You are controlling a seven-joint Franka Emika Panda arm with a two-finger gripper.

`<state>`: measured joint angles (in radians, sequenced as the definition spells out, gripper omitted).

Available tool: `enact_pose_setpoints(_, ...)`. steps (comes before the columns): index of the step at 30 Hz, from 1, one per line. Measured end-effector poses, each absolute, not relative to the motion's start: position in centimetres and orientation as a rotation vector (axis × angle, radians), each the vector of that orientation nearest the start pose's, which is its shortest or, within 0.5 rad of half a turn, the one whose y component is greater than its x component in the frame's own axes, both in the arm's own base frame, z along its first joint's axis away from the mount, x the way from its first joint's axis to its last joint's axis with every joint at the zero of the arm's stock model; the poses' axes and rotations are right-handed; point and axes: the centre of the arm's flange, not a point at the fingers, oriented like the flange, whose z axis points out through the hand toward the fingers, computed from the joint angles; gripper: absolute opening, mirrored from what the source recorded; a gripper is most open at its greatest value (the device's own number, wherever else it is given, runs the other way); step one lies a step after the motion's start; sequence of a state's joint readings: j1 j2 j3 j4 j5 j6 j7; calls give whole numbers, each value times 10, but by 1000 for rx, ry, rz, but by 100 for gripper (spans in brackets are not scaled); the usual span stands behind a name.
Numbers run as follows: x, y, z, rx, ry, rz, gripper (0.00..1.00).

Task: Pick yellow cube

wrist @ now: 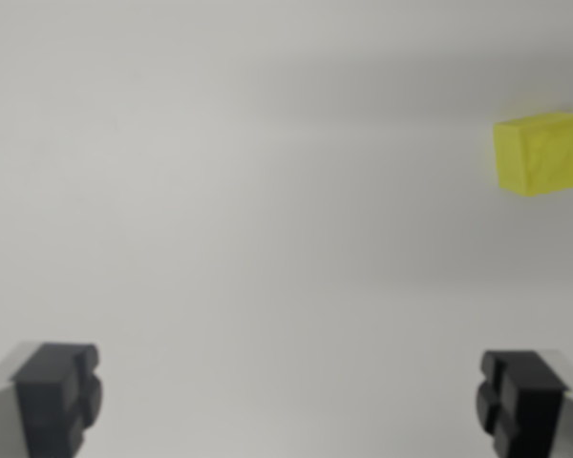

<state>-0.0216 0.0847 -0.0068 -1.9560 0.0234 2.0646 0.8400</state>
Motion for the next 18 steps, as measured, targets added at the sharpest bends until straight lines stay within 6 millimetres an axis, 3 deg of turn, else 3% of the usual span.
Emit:
enact_pose_setpoints(8,579,-18,432,-2825,1312,-21,100)
enact_pose_setpoints(18,580,-35,408,-2842,1281,-19,100)
